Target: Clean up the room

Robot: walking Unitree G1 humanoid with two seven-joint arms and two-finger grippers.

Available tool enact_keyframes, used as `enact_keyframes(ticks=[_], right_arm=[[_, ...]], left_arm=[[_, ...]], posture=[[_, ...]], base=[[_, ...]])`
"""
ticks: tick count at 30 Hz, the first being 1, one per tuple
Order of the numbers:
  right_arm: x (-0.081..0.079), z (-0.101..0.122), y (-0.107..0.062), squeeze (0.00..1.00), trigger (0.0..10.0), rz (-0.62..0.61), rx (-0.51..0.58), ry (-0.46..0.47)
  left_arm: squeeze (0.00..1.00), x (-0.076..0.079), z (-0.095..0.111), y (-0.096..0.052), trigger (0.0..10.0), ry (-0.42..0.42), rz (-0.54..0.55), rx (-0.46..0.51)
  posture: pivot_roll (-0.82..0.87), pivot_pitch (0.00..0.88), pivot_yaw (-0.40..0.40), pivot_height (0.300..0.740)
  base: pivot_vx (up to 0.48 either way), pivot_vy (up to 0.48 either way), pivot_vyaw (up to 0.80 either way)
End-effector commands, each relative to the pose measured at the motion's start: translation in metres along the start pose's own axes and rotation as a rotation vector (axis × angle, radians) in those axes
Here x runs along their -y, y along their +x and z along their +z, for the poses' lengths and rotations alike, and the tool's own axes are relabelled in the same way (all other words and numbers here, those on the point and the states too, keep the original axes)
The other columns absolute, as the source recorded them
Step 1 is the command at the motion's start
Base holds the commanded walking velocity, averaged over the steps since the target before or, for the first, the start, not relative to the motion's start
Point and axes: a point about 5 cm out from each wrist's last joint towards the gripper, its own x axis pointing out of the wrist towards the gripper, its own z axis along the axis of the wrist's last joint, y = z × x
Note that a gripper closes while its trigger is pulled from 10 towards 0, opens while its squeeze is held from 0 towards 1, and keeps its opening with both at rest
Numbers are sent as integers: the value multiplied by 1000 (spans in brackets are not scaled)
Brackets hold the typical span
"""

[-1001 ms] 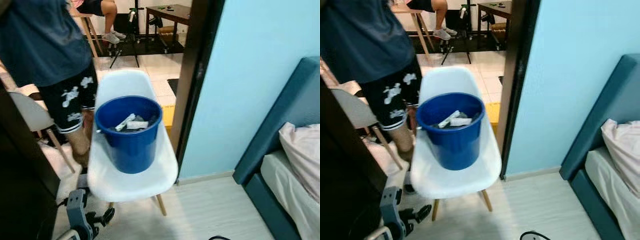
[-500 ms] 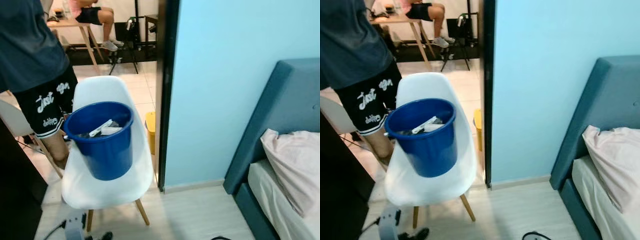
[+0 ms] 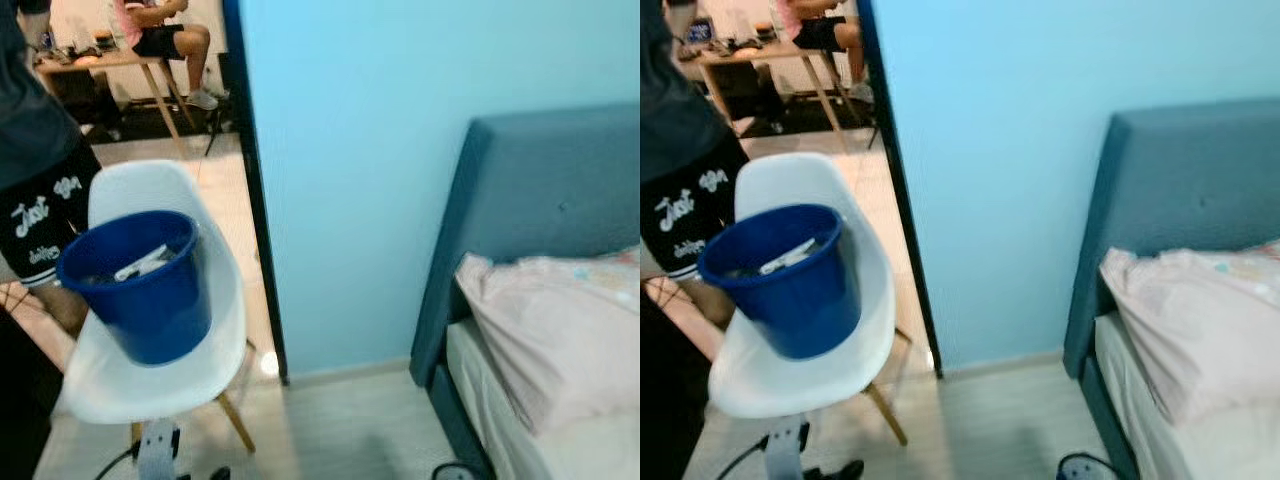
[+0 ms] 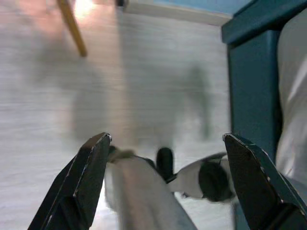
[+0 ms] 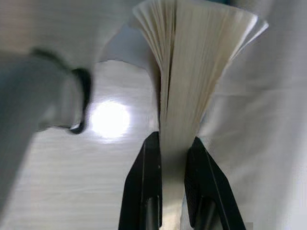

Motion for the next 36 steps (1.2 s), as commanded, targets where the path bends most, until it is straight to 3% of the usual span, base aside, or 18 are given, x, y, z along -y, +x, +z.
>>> enact_keyframes(ticks=[1,6,10,14,19,27,32,34,36], right_arm=[[3,23,1,0,10000,33,57,56],[8,44,0,0,10000,107,93,99],[23,73,-3,0,10000,145,159,149],[29,89,-7,0,10000,233,170,170],[54,107,-18,0,10000,359,127,160],[77,113,-29,0,10000,410,92,157],[80,113,-32,0,10000,456,76,141],[80,112,-33,0,10000,474,68,123],[84,107,-33,0,10000,457,38,46]], left_arm=[[0,-8,1,-3,10000,-5,28,-4],[0,-9,-1,-4,10000,-6,36,-12],[0,-7,-4,-3,10000,7,32,-27],[0,-7,-5,-4,10000,3,47,-34],[0,-12,-5,-5,10000,-10,97,-38],[0,-10,-10,-4,10000,-1,91,-62],[0,-10,-12,-5,10000,2,91,-66],[0,-9,-12,-5,10000,-1,89,-66],[0,-8,-12,-4,10000,3,83,-64]], posture=[[-102,24,10,706],[-113,29,16,706],[-111,32,18,706],[-113,35,20,706],[-128,41,17,706],[-138,46,14,706],[-137,45,13,706],[-136,43,13,706],[-138,42,12,706]], base=[[0,-480,0],[0,-480,0],[0,-392,0],[0,0,0],[0,0,0],[-144,0,0],[-433,0,0],[-431,0,0],[-431,0,0]])
